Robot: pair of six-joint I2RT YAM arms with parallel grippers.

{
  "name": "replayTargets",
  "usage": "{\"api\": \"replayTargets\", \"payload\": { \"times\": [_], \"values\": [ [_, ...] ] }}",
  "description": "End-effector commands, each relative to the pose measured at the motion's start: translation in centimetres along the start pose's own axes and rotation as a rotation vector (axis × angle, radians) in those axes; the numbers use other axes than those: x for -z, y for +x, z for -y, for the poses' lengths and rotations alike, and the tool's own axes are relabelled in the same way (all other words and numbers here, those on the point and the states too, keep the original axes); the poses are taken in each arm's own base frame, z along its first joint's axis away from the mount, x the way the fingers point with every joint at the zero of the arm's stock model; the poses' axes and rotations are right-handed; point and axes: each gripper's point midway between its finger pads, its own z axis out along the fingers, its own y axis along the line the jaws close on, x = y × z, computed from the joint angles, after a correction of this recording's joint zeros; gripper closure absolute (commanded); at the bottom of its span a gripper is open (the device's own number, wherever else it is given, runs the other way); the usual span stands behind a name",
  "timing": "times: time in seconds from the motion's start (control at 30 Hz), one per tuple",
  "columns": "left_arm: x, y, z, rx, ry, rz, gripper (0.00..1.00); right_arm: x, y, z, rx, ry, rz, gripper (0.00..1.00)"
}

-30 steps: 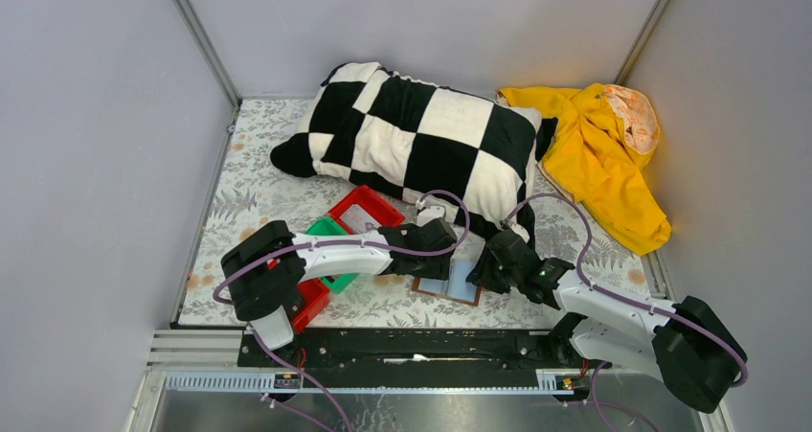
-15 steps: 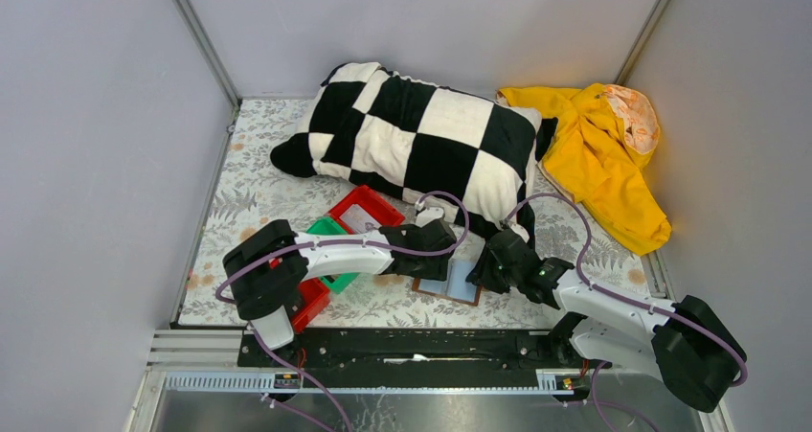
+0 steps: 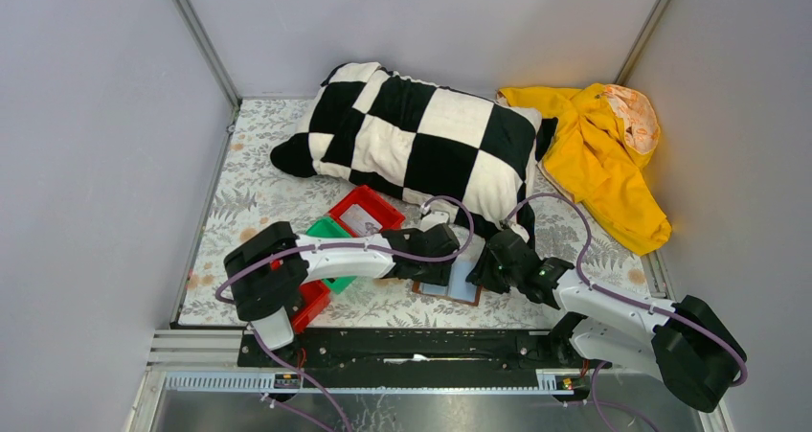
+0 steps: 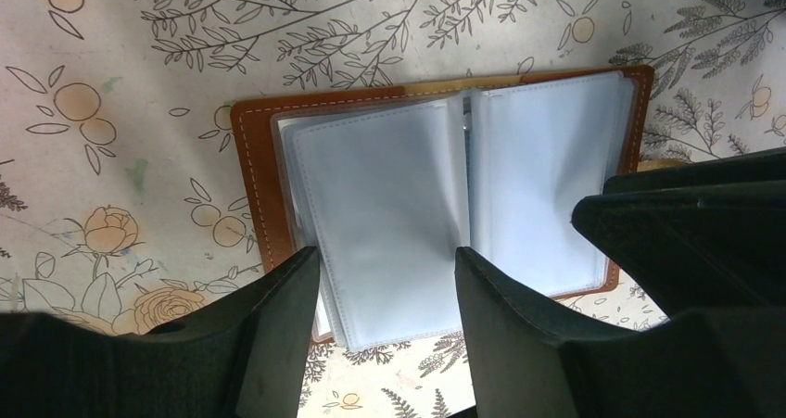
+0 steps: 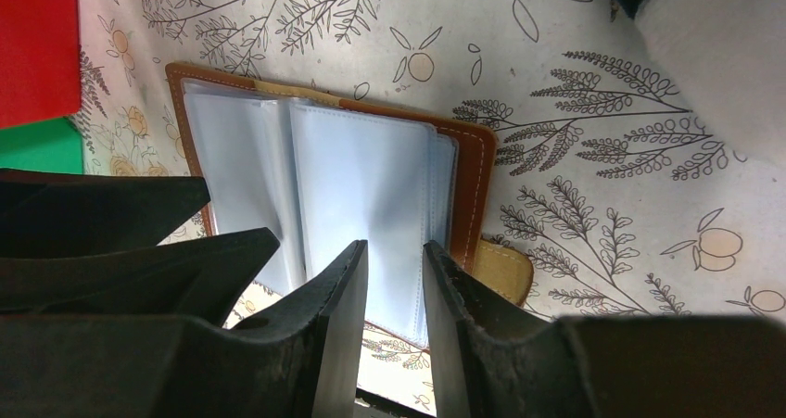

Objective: Take the credit cards out of the card holder
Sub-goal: Remove the credit card from the card holder.

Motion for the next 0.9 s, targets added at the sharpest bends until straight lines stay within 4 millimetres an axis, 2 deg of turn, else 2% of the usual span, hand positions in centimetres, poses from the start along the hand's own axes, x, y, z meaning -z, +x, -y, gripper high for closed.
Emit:
{"api": "replayTargets", "payload": {
  "times": [0.0,0.17,0.53,0.87],
  "values": [
    [1.9,-2.3,3.2,0.001,0.099,0.069,0.41,-0.1,0.7,1.7,0.014,0.068,-0.014,0.64],
    [2.1,-2.3,4.3,-0.002,0.147,0.064,0.41,0.0,0.7,1.9,0.012,0.072,-0.013,0.64],
    [3.3,-3.3,5.3,0.008,0.193,0.097,0.42,0.0,0.8,2.1,0.008,0.075,-0.010,0.64],
    [3.7,-3.4,6.0,0.006,0.233,0.093,0.49,0.0,0.7,2.0,0.007,0.074,-0.009,0.63]
  ]
}}
